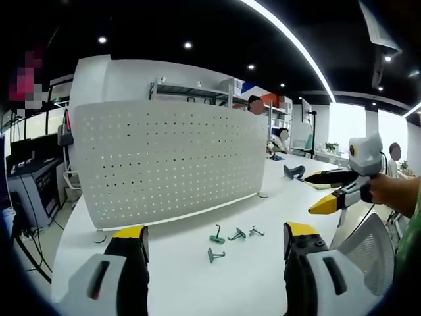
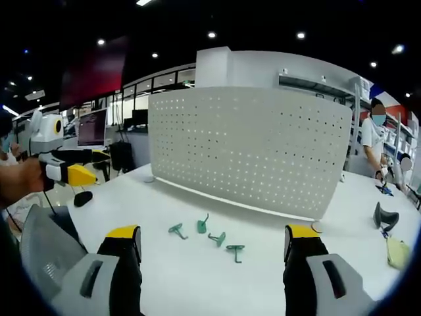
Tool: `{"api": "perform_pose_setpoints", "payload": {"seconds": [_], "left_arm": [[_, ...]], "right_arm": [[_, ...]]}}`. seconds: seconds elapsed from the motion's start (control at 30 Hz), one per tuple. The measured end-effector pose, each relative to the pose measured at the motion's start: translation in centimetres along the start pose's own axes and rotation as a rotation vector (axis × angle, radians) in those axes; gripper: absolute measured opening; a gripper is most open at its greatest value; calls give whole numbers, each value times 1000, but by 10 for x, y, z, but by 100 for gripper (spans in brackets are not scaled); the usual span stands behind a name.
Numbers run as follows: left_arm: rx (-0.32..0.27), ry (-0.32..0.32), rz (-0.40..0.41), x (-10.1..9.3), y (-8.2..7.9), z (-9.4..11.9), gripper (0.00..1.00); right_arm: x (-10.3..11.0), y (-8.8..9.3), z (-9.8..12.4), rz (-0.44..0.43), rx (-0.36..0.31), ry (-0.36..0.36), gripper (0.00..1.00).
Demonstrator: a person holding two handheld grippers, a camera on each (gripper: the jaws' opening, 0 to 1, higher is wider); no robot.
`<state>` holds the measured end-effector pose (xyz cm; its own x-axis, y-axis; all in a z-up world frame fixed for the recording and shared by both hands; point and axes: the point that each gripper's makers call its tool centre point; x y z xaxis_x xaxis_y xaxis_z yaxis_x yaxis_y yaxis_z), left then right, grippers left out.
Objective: Insert the hook assembly into the mounting plate slot until the hook locks in place.
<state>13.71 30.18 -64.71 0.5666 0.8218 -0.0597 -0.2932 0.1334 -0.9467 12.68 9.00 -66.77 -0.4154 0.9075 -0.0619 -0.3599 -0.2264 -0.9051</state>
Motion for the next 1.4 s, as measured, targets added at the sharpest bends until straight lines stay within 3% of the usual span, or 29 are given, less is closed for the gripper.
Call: {"api": "perform_pose_setpoints", "payload": {"seconds": [0.17, 0.37, 0.73, 1.23, 1.4], "left_arm": [[-2, 2, -1, 0, -1, 1, 86], [-7, 9, -2, -1, -2, 2, 87], [-14, 13, -6, 0, -3, 3, 86], [-32, 5, 4, 6, -5, 8, 86], [-33, -11, 8, 16, -4, 11, 87]], "right_arm": [[3, 0, -1, -3, -41, 4, 91], [9, 15, -4, -16, -51, 10, 92], [7, 19, -5, -35, -55, 22, 91], [6, -4, -18, 10, -54, -6, 88], [4, -11, -26, 28, -51, -13, 88]]}}
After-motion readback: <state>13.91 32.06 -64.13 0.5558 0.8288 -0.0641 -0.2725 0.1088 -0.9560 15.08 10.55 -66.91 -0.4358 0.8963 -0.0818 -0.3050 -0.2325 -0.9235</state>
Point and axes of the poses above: the point that each gripper's makers call its tool centre point, and the gripper's own axes: z roughly backward along the fingers, x roughly to its left, y roughly out of its underside, and after that the axes turned 6 degrees about x, right-handed
